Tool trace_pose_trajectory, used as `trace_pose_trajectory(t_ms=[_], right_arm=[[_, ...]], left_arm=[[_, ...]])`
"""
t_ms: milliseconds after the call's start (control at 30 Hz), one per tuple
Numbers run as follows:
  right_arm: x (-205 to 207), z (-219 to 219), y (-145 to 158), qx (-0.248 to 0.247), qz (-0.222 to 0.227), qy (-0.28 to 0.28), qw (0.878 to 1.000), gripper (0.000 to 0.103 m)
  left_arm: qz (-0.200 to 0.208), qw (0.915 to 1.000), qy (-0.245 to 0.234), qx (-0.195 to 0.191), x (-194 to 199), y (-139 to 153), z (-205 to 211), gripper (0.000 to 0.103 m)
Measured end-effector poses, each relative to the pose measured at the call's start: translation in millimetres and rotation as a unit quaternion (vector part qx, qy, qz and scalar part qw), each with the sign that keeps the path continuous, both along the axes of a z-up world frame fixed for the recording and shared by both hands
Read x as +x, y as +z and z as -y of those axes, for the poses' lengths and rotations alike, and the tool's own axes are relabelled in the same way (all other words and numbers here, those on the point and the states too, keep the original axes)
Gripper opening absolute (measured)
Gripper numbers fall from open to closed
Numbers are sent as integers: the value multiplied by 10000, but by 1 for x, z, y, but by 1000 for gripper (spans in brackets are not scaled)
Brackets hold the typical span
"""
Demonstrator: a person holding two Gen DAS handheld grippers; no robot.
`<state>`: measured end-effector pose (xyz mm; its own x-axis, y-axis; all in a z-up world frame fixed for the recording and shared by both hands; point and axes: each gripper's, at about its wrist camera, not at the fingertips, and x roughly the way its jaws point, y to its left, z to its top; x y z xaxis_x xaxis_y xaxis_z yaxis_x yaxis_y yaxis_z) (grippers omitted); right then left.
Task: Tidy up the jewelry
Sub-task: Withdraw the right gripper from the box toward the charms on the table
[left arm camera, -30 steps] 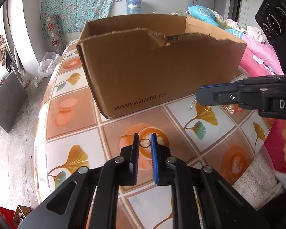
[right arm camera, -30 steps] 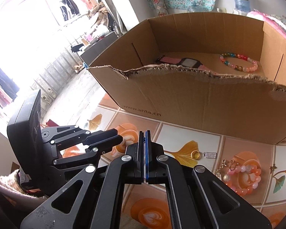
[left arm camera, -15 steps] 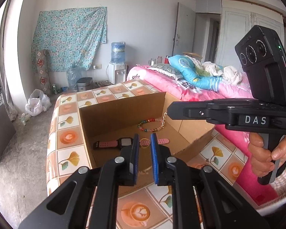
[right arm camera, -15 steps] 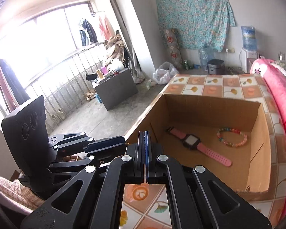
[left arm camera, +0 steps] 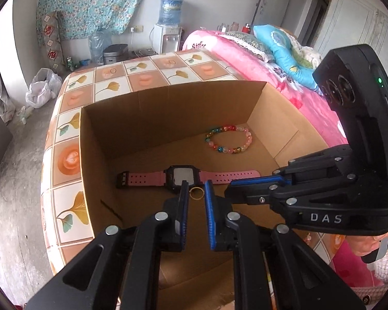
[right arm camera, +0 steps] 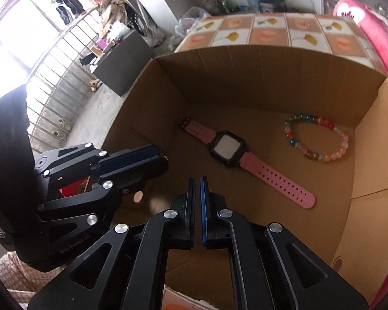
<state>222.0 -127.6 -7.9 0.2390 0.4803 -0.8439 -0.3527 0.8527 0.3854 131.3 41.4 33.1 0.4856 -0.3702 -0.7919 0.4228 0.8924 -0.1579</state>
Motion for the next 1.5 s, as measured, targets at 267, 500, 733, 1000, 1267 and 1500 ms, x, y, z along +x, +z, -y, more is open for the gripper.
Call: trace_pose_trajectory(t_ms=[267, 500, 733, 1000, 1267, 1500], right_arm=[[-4, 18, 15, 127, 217, -217, 9994, 22], [-20, 41, 35, 371, 571, -453, 9966, 23], [-54, 65, 54, 691, 985, -576, 9911, 23], [-99, 88, 70, 1025, 1437, -722, 9817, 23], [-147, 99, 71, 964, 1886, -749, 9744, 23], [-169, 104, 42, 871, 1522, -786, 9814, 23]], left_arm=[[22, 9999, 113, 113, 7, -2, -3, 25], [282, 9993, 240, -77, -4, 12, -13, 27], [823, 9941, 308, -641, -35, 43, -34, 28], [1188, 9853, 136, -1219, -80, 63, -49, 35], [1347, 9816, -211, -1340, -133, 55, -53, 42], [982, 9851, -644, -1258, -168, 23, -39, 48]])
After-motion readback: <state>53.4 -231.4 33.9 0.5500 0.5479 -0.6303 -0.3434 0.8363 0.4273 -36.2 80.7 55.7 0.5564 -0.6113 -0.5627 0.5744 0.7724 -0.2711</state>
